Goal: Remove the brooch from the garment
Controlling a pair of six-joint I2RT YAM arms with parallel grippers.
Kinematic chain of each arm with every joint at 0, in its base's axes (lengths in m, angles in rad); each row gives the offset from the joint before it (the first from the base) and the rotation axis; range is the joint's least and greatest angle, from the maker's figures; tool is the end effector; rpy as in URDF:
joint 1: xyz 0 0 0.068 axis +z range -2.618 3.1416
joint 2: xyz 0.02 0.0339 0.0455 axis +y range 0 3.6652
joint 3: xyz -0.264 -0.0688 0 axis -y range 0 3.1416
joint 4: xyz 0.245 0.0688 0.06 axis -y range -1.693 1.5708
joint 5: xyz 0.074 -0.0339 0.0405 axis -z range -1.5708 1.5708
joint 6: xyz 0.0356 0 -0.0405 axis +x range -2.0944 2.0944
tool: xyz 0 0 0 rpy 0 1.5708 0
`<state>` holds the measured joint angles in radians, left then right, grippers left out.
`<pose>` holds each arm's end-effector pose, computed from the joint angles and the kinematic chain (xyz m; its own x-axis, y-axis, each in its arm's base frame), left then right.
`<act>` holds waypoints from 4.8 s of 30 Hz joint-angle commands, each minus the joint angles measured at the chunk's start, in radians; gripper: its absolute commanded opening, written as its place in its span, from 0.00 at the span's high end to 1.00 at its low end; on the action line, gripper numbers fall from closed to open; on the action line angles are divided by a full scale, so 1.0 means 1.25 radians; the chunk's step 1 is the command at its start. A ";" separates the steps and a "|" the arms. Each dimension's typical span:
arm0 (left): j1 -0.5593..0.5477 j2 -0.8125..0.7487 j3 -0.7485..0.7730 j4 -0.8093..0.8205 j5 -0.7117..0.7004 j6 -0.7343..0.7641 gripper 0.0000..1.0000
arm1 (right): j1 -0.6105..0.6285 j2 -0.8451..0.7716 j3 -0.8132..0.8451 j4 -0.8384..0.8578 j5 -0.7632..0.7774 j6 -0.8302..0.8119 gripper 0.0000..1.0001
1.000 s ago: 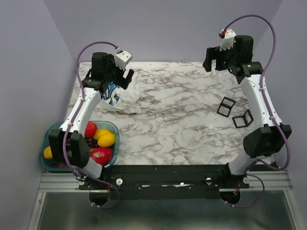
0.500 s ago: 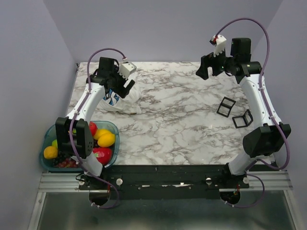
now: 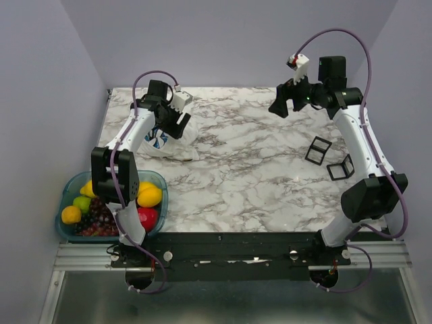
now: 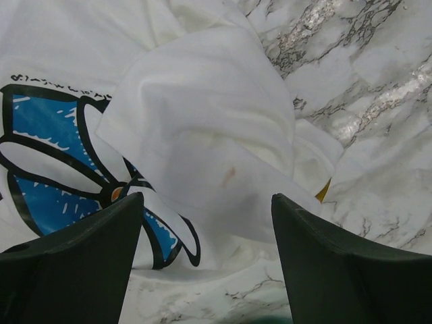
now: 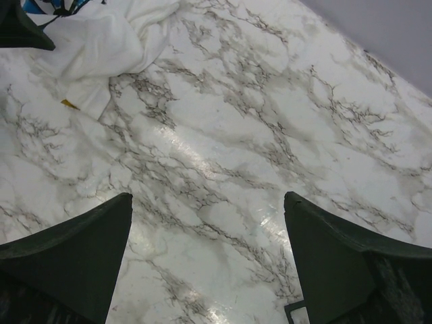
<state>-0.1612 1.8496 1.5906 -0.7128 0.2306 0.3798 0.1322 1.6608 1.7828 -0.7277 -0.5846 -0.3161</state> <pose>0.3995 -0.0732 0.2728 -0.6520 0.4717 -0.5936 0.5655 0.8241 0.0337 0.3591 0.0676 0.4068 -0.3624 -0.3097 -0.8790 -0.7074 0.7055 0.0431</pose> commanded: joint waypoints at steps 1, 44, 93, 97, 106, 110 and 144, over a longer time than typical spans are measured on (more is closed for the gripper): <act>-0.004 0.053 0.071 -0.064 0.007 -0.111 0.17 | 0.006 -0.014 -0.030 -0.019 -0.021 -0.022 0.00; 0.033 0.099 0.188 -0.014 0.241 -0.301 0.94 | 0.050 -0.007 -0.091 -0.027 -0.069 -0.018 0.00; -0.044 0.058 -0.001 -0.014 0.103 0.197 0.28 | 0.053 -0.041 -0.544 0.053 0.187 -0.804 0.00; -0.043 0.051 -0.010 -0.025 0.092 0.198 0.28 | 0.053 -0.012 -0.541 0.035 0.211 -0.832 0.00; -0.042 0.004 -0.073 -0.019 0.084 0.195 0.28 | 0.050 -0.060 -0.620 0.021 0.257 -0.883 0.02; -0.042 -0.011 -0.097 -0.003 0.068 0.176 0.28 | 0.051 -0.045 -0.657 0.042 0.301 -0.891 0.04; -0.031 0.119 -0.044 0.122 -0.009 0.056 0.43 | 0.043 0.041 -0.021 -0.082 0.009 -0.188 0.99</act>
<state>-0.1963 1.9568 1.4960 -0.5697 0.2234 0.4007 0.1898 1.6829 1.6989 -0.7784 -0.5461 -0.6147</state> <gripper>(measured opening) 0.638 0.022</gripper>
